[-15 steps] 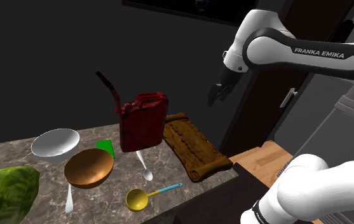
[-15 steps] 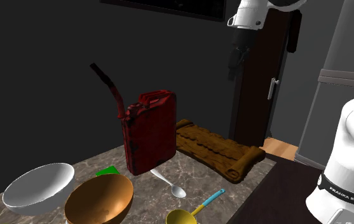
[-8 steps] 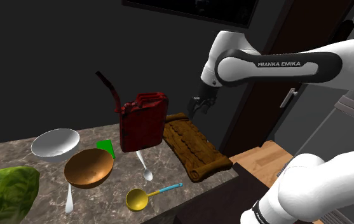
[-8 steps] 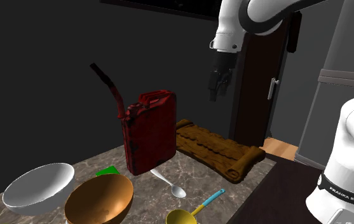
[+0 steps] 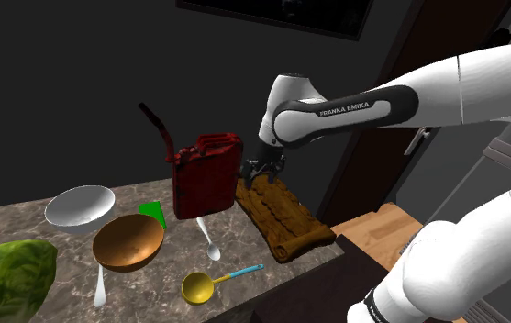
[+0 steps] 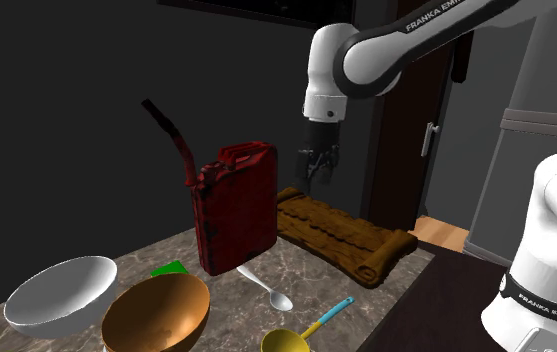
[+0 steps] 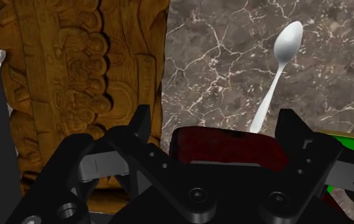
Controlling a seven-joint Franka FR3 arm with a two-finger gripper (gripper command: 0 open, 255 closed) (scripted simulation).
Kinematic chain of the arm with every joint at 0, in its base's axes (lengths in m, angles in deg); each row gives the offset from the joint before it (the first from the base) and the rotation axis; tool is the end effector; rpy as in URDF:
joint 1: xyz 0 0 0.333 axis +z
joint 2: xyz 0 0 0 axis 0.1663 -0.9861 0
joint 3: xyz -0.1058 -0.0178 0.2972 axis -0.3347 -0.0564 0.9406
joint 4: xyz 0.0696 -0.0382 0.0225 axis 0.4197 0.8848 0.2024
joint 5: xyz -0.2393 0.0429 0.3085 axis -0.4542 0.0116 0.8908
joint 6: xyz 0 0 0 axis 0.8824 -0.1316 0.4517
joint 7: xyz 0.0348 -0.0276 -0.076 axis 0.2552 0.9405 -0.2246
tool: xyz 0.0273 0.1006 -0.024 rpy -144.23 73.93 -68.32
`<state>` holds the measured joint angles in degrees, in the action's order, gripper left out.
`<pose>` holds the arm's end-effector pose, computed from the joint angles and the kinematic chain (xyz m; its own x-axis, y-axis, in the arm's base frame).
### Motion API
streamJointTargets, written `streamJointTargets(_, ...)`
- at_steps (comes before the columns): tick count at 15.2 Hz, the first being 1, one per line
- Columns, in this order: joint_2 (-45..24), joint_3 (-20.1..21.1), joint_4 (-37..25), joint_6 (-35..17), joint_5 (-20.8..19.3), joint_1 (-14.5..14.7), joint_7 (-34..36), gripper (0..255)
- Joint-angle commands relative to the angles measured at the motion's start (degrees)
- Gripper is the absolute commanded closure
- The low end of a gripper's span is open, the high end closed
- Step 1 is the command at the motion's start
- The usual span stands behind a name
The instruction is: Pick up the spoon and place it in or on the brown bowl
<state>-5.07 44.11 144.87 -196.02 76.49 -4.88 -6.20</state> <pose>0.4498 0.1030 0.4233 0.9979 -0.0619 0.0187 -0.0604 -0.9956 -0.0711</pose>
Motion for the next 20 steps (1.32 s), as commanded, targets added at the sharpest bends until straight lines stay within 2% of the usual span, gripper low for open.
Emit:
streamJointTargets(1,-4.4,0.7,-1.4,-2.3,0.7,0.3,1.4,0)
streamJointTargets(8,-19.1,2.8,-7.4,-8.7,2.5,2.0,6.4,0)
streamJointTargets(16,-36.4,4.0,-18.1,-13.1,3.9,4.6,11.5,0)
streamJointTargets(20,-39.1,4.1,-18.6,-15.1,3.9,5.1,11.8,0)
